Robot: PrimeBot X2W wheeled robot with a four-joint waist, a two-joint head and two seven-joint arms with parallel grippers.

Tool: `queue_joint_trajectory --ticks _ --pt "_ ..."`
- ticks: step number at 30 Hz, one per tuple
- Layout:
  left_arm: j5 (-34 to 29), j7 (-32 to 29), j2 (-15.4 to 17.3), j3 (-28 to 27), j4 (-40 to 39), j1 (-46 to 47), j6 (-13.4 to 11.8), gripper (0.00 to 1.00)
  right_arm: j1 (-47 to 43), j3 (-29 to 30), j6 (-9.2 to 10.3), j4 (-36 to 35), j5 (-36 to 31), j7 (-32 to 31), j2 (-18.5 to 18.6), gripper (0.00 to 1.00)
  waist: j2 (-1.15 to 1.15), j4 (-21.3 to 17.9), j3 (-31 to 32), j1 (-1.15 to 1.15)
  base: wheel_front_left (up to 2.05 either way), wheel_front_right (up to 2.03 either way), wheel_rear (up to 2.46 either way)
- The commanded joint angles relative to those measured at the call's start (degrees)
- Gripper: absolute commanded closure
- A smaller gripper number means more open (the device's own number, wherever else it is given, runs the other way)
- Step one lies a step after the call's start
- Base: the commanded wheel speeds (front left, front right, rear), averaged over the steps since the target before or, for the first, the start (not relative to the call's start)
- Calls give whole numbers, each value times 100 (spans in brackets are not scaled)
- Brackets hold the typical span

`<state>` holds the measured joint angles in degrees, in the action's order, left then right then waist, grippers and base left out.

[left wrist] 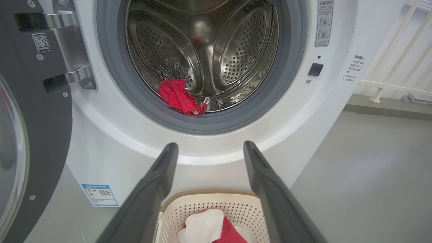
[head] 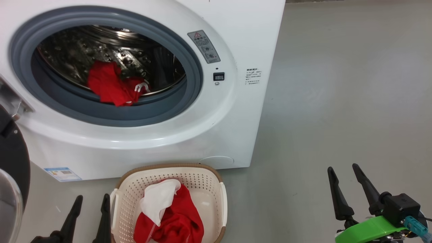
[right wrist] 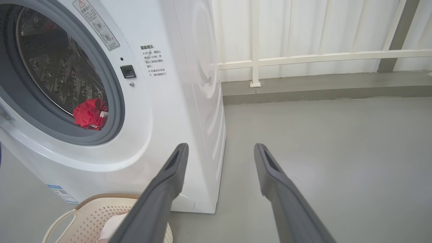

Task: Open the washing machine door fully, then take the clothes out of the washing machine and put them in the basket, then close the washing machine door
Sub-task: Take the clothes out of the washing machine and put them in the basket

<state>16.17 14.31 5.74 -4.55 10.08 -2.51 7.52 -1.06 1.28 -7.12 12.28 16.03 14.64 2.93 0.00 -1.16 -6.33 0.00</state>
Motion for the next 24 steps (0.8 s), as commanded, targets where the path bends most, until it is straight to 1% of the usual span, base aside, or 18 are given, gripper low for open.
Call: queue_joint_trajectory --ticks 1,8,12,17,18,24 --pt "-32 69 27 -223 -167 42 -3 0 83 -92 -36 -157 -63 36 26 0 0 0 -18 0 0 0 0" --pt "-29 69 28 -201 -178 96 -3 0 128 -104 -36 -170 -68 36 14 0 0 -2 -128 0 0 0 0" --pt "-105 69 100 -72 -40 304 -3 0 183 -109 -36 -176 -70 36 7 0 0 38 -254 0 0 0 0" --pt "-192 34 225 102 337 891 -3 0 366 -187 -36 -178 -86 36 0 0 0 61 -514 0 0 0 0" --pt "-249 -22 290 166 491 1169 -3 0 453 -230 -36 -176 -80 36 -2 0 0 49 -620 0 0 0 0" --pt "-496 -232 519 366 947 2026 -37 0 681 -368 -36 -166 41 36 -4 0 0 -38 -882 0 0 0 0"
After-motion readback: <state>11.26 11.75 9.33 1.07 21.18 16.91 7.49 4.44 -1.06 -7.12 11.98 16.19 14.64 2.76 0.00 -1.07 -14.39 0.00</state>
